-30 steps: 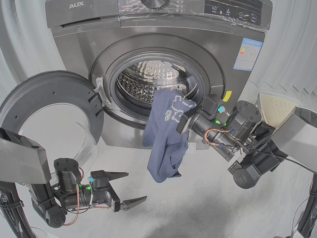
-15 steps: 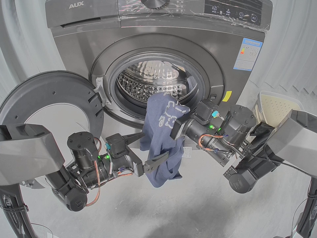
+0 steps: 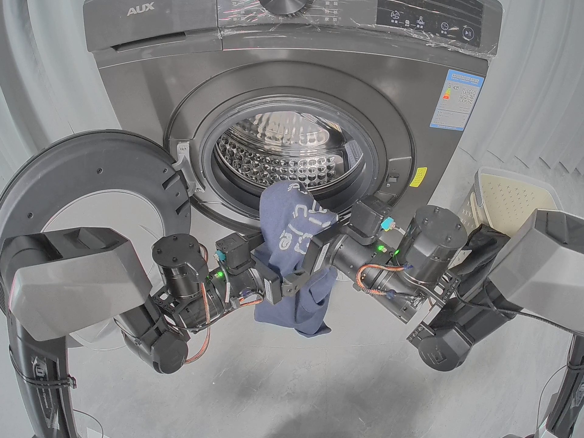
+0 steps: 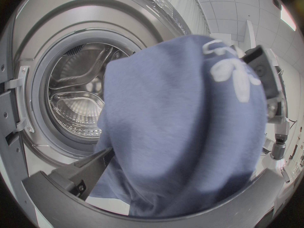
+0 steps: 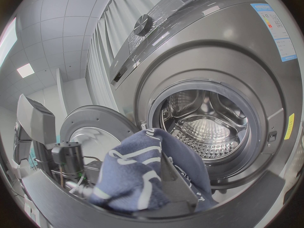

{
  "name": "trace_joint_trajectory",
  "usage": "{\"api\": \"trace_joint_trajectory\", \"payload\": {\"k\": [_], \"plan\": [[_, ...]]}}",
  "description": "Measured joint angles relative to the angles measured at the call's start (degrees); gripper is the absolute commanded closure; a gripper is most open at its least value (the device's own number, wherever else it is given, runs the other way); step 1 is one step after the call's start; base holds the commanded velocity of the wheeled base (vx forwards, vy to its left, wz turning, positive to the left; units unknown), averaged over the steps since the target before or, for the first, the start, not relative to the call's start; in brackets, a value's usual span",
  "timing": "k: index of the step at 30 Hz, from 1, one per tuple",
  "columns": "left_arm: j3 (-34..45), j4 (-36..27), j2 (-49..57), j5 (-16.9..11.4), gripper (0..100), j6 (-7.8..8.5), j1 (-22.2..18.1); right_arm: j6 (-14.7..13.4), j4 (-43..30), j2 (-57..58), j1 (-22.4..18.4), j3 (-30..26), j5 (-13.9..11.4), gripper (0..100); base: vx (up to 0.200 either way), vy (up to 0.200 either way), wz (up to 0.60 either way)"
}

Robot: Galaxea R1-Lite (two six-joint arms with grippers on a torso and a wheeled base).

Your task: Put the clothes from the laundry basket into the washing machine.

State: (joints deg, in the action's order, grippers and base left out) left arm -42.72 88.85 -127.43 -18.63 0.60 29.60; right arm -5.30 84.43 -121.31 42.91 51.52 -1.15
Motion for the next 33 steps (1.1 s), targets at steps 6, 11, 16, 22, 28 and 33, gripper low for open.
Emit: {"api": "trace_joint_trajectory", "payload": {"k": [6,11,16,22,28,33], "plan": [[-3.23,0.06,-2.45,1.08,0,0.06,-1.55,-0.44,-0.02,1.83,2.15,-3.40,0.63,100,0.000,0.000,0.00],[-4.04,0.24,-3.47,1.23,0,0.05,-1.90,-0.61,-0.13,3.19,2.95,-4.52,1.10,100,0.000,0.000,0.00],[-3.95,0.27,-4.02,1.30,100,0.18,-1.79,-0.88,-0.11,3.78,3.17,-4.74,1.10,100,0.000,0.000,0.00],[-4.47,0.28,-4.51,1.39,100,0.27,-1.68,-1.23,0.09,4.13,3.19,-5.13,1.10,100,0.000,0.000,0.00],[-4.22,0.16,-3.96,2.21,100,0.20,-1.99,-1.69,0.88,4.74,2.10,-6.75,1.04,100,0.000,0.000,0.00],[-3.40,0.09,-2.56,2.90,100,0.00,-2.15,-2.35,1.16,5.88,1.00,-8.52,0.93,100,0.000,0.000,0.00]]}}
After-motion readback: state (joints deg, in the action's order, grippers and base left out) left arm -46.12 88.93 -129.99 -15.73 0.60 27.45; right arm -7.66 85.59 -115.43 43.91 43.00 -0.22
